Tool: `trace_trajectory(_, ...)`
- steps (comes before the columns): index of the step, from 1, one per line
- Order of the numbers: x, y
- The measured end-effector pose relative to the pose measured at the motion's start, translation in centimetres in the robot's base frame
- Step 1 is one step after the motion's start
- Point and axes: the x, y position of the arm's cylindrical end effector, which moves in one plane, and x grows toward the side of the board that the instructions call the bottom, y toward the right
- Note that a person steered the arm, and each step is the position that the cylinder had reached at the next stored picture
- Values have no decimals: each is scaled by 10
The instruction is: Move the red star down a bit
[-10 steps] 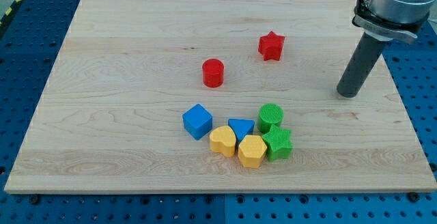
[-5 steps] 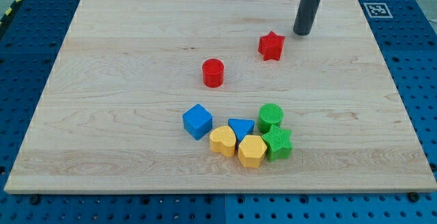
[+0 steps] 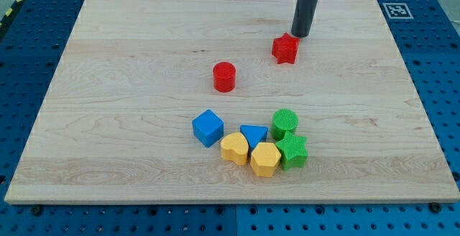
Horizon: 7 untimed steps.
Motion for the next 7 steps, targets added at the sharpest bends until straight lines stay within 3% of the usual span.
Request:
trace_trajectory(4,7,-56)
trace_trajectory(5,30,-45)
trace_trajectory(7,19,16)
